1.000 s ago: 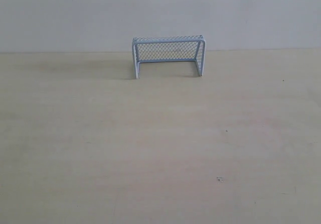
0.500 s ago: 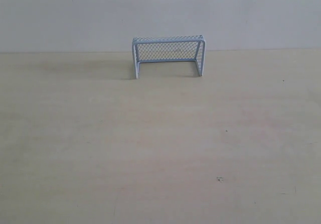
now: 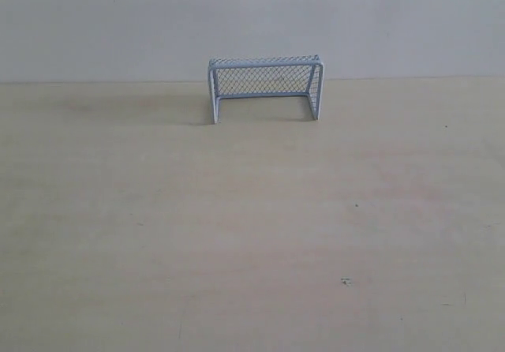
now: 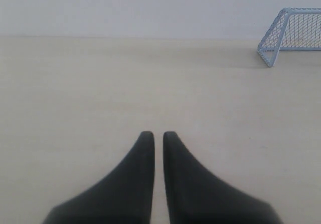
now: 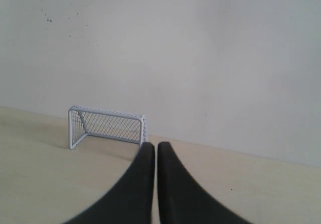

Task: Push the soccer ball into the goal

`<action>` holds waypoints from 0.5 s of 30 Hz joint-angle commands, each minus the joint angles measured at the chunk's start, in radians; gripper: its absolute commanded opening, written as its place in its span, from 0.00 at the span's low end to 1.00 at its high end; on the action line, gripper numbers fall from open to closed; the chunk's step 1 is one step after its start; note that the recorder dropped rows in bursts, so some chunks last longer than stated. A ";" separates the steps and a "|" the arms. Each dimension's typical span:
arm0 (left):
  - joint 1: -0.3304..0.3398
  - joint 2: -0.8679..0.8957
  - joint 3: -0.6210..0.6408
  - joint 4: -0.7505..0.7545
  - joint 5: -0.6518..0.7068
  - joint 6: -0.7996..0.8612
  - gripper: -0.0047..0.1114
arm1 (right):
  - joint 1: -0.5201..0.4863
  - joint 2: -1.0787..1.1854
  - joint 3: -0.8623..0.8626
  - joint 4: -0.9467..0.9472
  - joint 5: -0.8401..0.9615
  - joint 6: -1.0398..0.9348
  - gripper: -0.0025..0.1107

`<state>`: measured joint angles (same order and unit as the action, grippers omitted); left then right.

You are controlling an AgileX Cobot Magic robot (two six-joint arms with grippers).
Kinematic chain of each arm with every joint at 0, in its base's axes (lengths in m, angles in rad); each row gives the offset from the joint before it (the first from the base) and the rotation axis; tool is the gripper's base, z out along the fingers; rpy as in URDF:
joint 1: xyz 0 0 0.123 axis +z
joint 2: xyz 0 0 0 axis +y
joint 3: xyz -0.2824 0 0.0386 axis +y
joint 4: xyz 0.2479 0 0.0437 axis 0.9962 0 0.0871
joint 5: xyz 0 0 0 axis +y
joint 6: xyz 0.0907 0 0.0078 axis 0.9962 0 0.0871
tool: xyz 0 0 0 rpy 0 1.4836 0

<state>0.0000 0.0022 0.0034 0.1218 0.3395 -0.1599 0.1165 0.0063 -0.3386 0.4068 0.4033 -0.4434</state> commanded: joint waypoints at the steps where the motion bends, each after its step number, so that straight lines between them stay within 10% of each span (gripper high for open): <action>1: 0.002 -0.002 -0.003 -0.001 0.001 -0.005 0.09 | -0.007 -0.006 0.006 0.003 -0.021 0.000 0.02; 15: 0.002 -0.002 -0.003 -0.001 0.001 -0.005 0.09 | -0.007 -0.006 0.237 0.001 -0.312 0.127 0.02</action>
<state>0.0000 0.0022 0.0034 0.1218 0.3395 -0.1599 0.1165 0.0063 -0.1538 0.4068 0.1531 -0.3240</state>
